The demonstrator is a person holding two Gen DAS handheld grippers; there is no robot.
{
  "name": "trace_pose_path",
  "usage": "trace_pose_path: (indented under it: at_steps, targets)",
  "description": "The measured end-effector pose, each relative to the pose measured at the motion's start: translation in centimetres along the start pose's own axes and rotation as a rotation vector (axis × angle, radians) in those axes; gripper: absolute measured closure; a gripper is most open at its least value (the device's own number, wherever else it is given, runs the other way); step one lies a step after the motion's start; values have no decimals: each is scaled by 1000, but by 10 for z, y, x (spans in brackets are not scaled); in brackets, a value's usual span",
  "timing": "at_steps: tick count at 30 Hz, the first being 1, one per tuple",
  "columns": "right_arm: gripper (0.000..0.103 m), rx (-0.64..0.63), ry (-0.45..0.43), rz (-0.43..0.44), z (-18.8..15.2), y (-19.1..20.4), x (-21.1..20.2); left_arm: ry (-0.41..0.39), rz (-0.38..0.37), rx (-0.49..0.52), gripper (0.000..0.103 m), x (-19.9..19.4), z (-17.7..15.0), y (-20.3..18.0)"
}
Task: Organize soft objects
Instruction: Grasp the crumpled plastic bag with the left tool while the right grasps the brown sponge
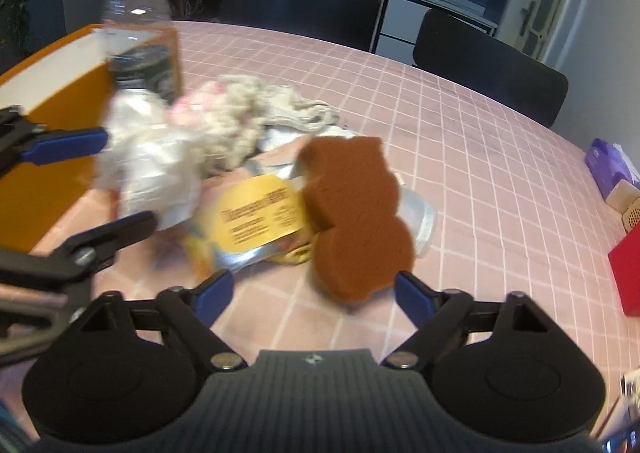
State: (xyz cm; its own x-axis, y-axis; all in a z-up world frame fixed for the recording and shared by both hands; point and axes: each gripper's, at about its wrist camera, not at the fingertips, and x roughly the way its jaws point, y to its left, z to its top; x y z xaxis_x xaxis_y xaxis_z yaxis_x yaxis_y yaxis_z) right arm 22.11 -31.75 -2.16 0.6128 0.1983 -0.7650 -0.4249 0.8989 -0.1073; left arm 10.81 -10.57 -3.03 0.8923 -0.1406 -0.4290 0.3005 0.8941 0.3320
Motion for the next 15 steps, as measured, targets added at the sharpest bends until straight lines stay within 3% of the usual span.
trace_pose_path:
  at_steps: [4, 10, 12, 14, 15]
  targets:
    - [11, 17, 7, 14, 7, -18, 23, 3, 62, 78, 26, 7, 4, -8]
    - [15, 71, 22, 55, 8, -27, 41, 10, 78, 116, 27, 17, 9, -11]
    - [18, 54, 18, 40, 6, -24, 42, 7, 88, 125, 38, 18, 8, -14]
    - [31, 27, 14, 14, 5, -19, 41, 8, 93, 134, 46, 19, 8, -15]
    - [32, 17, 15, -1, 4, -17, 41, 8, 96, 133, 52, 19, 8, -16]
